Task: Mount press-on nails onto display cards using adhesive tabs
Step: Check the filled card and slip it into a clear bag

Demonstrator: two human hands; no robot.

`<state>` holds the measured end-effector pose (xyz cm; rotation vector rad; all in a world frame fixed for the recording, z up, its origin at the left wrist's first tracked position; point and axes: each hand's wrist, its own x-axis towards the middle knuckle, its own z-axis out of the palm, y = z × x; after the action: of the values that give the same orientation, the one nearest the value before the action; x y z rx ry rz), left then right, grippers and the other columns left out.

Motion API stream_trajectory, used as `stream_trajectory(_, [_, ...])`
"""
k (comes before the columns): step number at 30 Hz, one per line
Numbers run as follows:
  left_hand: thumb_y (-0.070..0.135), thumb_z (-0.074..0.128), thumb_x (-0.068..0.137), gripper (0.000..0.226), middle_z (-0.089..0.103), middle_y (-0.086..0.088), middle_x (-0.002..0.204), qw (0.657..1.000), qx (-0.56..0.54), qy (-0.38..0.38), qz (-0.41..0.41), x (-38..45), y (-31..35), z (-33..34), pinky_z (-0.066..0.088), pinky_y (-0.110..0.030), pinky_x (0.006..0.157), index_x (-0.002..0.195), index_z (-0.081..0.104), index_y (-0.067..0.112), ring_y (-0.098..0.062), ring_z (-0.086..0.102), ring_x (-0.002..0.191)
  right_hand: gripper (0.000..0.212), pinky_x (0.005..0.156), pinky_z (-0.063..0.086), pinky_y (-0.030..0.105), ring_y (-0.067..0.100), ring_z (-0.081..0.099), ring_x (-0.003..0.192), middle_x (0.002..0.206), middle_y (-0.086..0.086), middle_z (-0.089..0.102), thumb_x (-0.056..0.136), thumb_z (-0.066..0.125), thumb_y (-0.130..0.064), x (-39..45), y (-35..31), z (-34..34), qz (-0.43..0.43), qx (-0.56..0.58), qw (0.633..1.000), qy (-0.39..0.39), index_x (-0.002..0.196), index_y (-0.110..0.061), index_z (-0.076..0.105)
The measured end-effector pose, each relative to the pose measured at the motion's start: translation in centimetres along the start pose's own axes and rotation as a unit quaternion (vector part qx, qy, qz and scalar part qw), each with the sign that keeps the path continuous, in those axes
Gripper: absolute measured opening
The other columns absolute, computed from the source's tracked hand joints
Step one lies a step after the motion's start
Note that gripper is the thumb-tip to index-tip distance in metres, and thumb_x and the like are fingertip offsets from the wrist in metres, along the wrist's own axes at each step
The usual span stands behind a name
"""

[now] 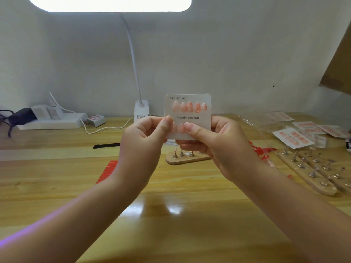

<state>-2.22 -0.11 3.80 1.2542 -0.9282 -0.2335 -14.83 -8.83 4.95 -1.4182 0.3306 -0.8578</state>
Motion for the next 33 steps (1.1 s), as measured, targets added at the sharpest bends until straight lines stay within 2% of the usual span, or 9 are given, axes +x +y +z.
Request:
stream_trajectory(6, [0.028, 0.065, 0.090, 0.022, 0.069, 0.010, 0.065, 1.000, -0.010, 0.005, -0.008, 0.4, -0.1, -0.4, 0.044, -0.007, 0.055, 0.070, 0.073, 0.030, 0.003, 0.058, 0.060, 0.031, 0.075, 0.058, 0.029, 0.029, 0.072, 0.094, 0.100, 0.013, 0.074, 0.080, 0.066, -0.026, 0.5, 0.1, -0.4, 0.032, 0.071, 0.994, -0.077, 0.103, -0.006, 0.068])
stream_trajectory(11, [0.026, 0.066, 0.089, 0.024, 0.068, 0.015, 0.064, 1.000, -0.003, -0.020, 0.016, -0.1, -0.1, -0.1, 0.042, -0.005, 0.052, 0.067, 0.073, 0.033, 0.006, 0.061, 0.061, 0.011, 0.069, 0.059, 0.027, 0.028, 0.073, 0.084, 0.093, 0.010, 0.076, 0.087, 0.065, -0.008, 0.5, 0.7, -0.6, 0.002, 0.000, 1.000, -0.018, 0.098, -0.008, 0.069])
stream_trajectory(18, [0.027, 0.065, 0.090, 0.020, 0.066, 0.017, 0.062, 1.000, 0.014, -0.018, -0.008, 0.0, -0.8, -0.3, 0.041, -0.005, 0.049, 0.073, 0.073, 0.035, 0.006, 0.059, 0.060, 0.012, 0.072, 0.061, 0.032, 0.027, 0.074, 0.083, 0.093, 0.009, 0.076, 0.090, 0.065, -0.012, 0.7, 1.7, -0.9, -0.015, -0.059, 0.998, 0.002, 0.101, -0.009, 0.068])
stream_trajectory(21, [0.021, 0.066, 0.090, 0.013, 0.069, 0.015, 0.066, 1.000, 0.004, -0.004, -0.018, 0.2, -0.9, -0.4, 0.043, -0.007, 0.051, 0.088, 0.070, 0.033, 0.004, 0.061, 0.059, 0.032, 0.077, 0.060, 0.035, 0.028, 0.073, 0.090, 0.099, 0.012, 0.075, 0.088, 0.062, -0.034, 1.0, 2.0, -1.1, 0.001, -0.034, 0.999, -0.028, 0.107, -0.009, 0.068])
stream_trajectory(23, [0.018, 0.065, 0.091, 0.017, 0.071, 0.013, 0.069, 1.000, 0.002, 0.000, -0.023, 0.4, -0.9, -0.6, 0.044, -0.008, 0.053, 0.102, 0.064, 0.031, 0.002, 0.063, 0.061, 0.041, 0.077, 0.060, 0.036, 0.028, 0.072, 0.091, 0.099, 0.010, 0.075, 0.085, 0.055, -0.054, 1.1, 2.0, -1.3, 0.012, -0.032, 0.999, -0.035, 0.102, -0.020, 0.071])
stream_trajectory(26, [0.015, 0.063, 0.092, 0.027, 0.073, 0.008, 0.072, 0.999, 0.038, -0.019, -0.016, 0.4, -0.9, -0.9, 0.044, -0.013, 0.049, 0.111, 0.056, 0.033, 0.000, 0.065, 0.061, 0.044, 0.067, 0.058, 0.033, 0.021, 0.073, 0.082, 0.091, 0.002, 0.076, 0.093, 0.040, -0.060, 1.5, 2.7, -2.0, 0.021, -0.077, 0.995, 0.066, 0.099, -0.026, 0.067])
stream_trajectory(29, [0.009, 0.060, 0.091, 0.026, 0.071, 0.000, 0.070, 0.990, 0.116, -0.075, -0.016, -0.1, -1.2, -0.5, 0.045, -0.031, 0.047, 0.099, 0.059, 0.034, -0.006, 0.058, 0.053, 0.042, 0.053, 0.050, 0.025, 0.010, 0.067, 0.061, 0.074, -0.003, 0.070, 0.100, 0.035, -0.052, 2.0, 3.5, -3.3, 0.020, -0.146, 0.971, 0.188, 0.095, -0.021, 0.062])
stream_trajectory(31, [0.008, 0.057, 0.088, 0.024, 0.068, 0.001, 0.065, 0.977, 0.183, -0.106, -0.020, -0.5, -1.7, -0.1, 0.041, -0.024, 0.043, 0.088, 0.060, 0.032, -0.003, 0.054, 0.048, 0.036, 0.053, 0.044, 0.030, 0.012, 0.056, 0.055, 0.063, -0.005, 0.059, 0.102, 0.039, -0.042, 2.3, 4.1, -4.1, 0.010, -0.203, 0.957, 0.208, 0.087, -0.018, 0.061])
stream_trajectory(33, [0.017, 0.055, 0.087, 0.017, 0.063, 0.006, 0.064, 0.942, 0.306, -0.136, -0.002, -1.0, -2.2, 0.1, 0.041, -0.025, 0.049, 0.083, 0.055, 0.034, -0.005, 0.055, 0.056, 0.033, 0.057, 0.040, 0.036, 0.015, 0.050, 0.055, 0.057, -0.004, 0.052, 0.102, 0.042, -0.034, 2.5, 4.7, -4.7, 0.013, -0.252, 0.947, 0.198, 0.082, -0.015, 0.061])
